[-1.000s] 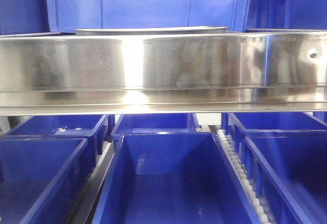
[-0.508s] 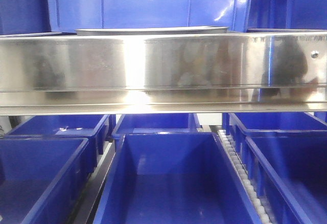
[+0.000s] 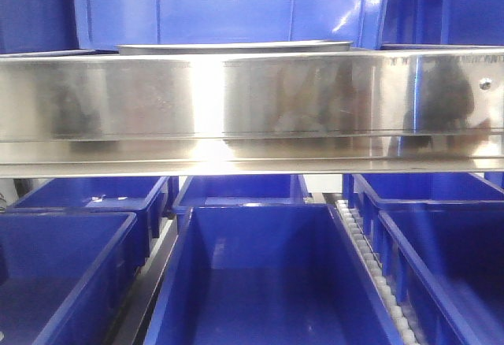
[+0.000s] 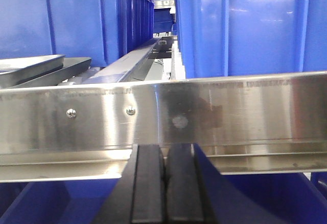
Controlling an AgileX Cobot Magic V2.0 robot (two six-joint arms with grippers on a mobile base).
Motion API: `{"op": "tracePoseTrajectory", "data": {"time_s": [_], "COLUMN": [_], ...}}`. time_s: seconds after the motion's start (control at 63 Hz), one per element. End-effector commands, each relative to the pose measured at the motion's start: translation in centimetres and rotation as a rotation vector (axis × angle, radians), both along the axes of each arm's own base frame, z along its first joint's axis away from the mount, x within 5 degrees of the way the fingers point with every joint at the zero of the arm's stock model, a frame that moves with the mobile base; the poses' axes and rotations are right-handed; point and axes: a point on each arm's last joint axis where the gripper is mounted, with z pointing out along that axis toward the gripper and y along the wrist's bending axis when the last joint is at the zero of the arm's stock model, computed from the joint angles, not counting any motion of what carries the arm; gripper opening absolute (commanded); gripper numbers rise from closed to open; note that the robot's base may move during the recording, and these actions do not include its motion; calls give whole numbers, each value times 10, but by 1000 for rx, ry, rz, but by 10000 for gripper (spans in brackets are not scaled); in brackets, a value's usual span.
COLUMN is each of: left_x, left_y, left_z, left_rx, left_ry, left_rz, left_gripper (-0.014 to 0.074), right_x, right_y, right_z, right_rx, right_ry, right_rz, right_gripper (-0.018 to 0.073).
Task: Stack silver trays without gaps
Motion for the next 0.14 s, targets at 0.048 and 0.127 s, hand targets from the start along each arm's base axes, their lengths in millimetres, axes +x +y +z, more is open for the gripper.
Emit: {"op": "tracePoseTrajectory", "data": {"time_s": [0.048,0.127], "left_x": [-2,-2], "left_y": [1,1], "left_z": [9,9], "left_rx": [-15,-15], "left_ry": [-102,-102], "left_rz": [5,5], "left_gripper": [-48,-48], "right_x": [-2,-2], "right_y": [-1,-1], "right_z": [9,9], "right_rx": [-11,-11], "right_ry": [-110,-110], "right_rz": [-15,-15], "right_gripper": [60,60]}}
